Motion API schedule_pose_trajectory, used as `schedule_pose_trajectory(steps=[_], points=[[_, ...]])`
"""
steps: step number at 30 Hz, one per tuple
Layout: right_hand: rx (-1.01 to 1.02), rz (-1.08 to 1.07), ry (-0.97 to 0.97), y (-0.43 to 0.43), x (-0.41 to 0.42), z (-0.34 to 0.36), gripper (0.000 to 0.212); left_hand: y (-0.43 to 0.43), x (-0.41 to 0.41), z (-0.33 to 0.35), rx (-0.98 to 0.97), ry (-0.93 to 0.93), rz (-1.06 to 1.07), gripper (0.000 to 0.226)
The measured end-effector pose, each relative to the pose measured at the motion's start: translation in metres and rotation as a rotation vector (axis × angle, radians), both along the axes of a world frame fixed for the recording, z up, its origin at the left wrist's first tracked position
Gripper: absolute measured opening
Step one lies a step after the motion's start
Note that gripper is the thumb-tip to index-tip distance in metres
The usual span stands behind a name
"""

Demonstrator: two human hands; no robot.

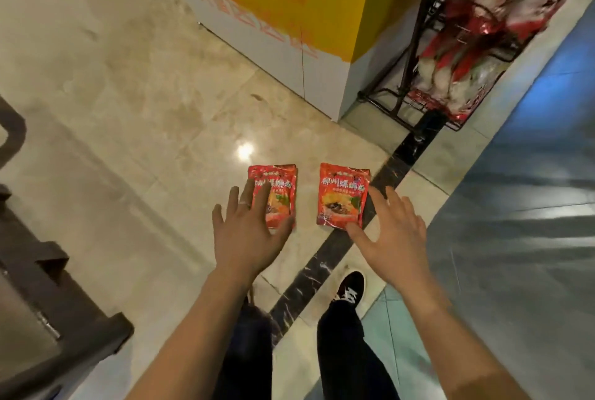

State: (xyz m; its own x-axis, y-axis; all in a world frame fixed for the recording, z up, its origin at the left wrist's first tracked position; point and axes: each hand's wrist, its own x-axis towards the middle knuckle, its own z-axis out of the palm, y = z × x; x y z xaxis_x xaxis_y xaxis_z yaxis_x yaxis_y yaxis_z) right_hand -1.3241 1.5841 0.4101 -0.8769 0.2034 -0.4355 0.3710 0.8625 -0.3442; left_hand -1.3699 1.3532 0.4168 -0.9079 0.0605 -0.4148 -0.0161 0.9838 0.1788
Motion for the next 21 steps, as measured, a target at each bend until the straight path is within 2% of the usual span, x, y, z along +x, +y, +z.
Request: schedule_pose_trajectory(steps=[3,8,12,17,21], points=[[-0.004,-0.034,-0.079,0.01,-0.031,-0.105,0.088,0.006,-0.04,-0.107,-0.015,-0.013,0.026,0.094],[0.058,-0.016,-0.201,0.018,-0.06,-0.3,0.083,0.007,-0.084,-0.303,-0.053,-0.097,-0.019,0.075],[0.096,-0.058,-0.197,0.014,-0.081,-0.431,0.092,-0.001,-0.105,-0.43,-0.095,-0.121,-0.025,0.076],[0.144,-0.111,-0.222,0.0,-0.094,-0.555,0.095,-0.015,-0.124,-0.556,-0.179,-0.293,0.018,0.083],[0.125,-0.09,-0.259,-0.015,-0.079,-0.607,0.087,0.007,-0.111,-0.609,-0.172,-0.343,-0.016,0.077]])
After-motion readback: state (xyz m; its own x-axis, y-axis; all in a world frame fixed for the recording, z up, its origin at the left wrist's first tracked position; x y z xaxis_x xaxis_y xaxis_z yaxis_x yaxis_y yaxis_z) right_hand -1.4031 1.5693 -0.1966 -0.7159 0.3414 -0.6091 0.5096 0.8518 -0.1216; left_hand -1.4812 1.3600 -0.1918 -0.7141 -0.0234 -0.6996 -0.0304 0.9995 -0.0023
